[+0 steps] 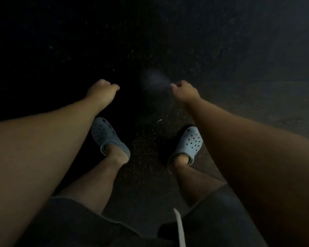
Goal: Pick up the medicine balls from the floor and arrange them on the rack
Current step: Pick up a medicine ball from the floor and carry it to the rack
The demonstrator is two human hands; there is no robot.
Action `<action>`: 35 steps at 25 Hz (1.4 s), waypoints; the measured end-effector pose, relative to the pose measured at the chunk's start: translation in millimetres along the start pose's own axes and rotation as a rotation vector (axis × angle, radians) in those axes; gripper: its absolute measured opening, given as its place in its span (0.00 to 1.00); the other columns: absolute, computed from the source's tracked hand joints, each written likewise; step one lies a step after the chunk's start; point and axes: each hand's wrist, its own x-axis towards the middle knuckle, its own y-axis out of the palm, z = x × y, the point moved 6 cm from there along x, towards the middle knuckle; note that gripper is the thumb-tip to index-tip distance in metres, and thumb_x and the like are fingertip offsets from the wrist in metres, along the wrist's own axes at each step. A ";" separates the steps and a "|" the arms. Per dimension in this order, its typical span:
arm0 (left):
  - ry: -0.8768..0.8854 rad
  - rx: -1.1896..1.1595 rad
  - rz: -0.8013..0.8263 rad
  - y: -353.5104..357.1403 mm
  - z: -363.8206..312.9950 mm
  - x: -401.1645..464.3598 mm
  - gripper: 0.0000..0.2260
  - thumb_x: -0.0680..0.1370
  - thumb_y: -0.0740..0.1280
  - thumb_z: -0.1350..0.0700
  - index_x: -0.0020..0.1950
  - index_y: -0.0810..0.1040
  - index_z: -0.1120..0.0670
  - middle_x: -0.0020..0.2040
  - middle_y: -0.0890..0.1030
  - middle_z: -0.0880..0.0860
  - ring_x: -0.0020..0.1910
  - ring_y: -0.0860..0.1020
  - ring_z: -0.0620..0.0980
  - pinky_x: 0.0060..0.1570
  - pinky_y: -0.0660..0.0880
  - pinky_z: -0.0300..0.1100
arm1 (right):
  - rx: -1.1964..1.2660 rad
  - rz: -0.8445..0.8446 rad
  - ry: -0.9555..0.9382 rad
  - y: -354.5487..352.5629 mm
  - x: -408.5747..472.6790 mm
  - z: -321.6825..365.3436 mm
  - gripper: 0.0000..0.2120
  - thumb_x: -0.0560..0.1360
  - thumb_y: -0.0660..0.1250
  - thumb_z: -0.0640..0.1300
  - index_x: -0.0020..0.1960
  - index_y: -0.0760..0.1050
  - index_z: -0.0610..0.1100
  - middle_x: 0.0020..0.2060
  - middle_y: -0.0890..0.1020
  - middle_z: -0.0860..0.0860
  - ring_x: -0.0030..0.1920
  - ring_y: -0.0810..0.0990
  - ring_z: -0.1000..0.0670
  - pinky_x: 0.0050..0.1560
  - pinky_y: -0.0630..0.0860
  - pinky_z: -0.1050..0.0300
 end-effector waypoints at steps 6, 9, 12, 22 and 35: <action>-0.167 -0.599 0.056 92.0 37.5 106.0 0.23 0.82 0.54 0.33 0.60 0.78 0.47 0.54 0.82 0.52 0.53 0.80 0.55 0.56 0.77 0.54 | 0.744 0.001 0.279 72.6 108.4 -61.9 0.36 0.76 0.61 0.69 0.75 0.71 0.48 0.68 0.78 0.45 0.64 0.78 0.39 0.69 0.74 0.38; -0.201 -0.788 0.150 103.6 39.6 122.6 0.26 0.77 0.58 0.29 0.51 0.83 0.48 0.53 0.86 0.53 0.52 0.82 0.56 0.53 0.78 0.52 | 0.923 0.144 0.283 84.8 116.7 -58.9 0.32 0.73 0.61 0.72 0.66 0.80 0.52 0.60 0.85 0.46 0.58 0.83 0.39 0.62 0.78 0.37; -0.220 -0.823 0.200 96.0 40.3 114.0 0.27 0.76 0.59 0.29 0.49 0.84 0.50 0.48 0.86 0.54 0.52 0.82 0.57 0.57 0.76 0.52 | 0.968 0.134 0.267 81.0 97.5 -49.8 0.29 0.76 0.58 0.69 0.63 0.82 0.52 0.54 0.87 0.46 0.53 0.84 0.40 0.49 0.82 0.44; -0.119 -1.132 0.269 -47.5 -0.7 -104.1 0.26 0.75 0.61 0.31 0.55 0.85 0.49 0.59 0.84 0.56 0.59 0.80 0.59 0.58 0.77 0.56 | 0.852 0.039 0.030 -24.7 -126.3 82.9 0.28 0.73 0.61 0.69 0.62 0.82 0.52 0.57 0.86 0.46 0.56 0.83 0.40 0.59 0.79 0.40; 0.827 -1.668 -0.255 -452.1 16.5 -562.2 0.15 0.78 0.63 0.42 0.42 0.81 0.50 0.50 0.82 0.54 0.55 0.80 0.59 0.59 0.74 0.48 | 0.625 0.212 -0.863 -84.5 -638.8 456.6 0.30 0.70 0.64 0.69 0.62 0.83 0.51 0.53 0.87 0.46 0.56 0.84 0.41 0.55 0.80 0.44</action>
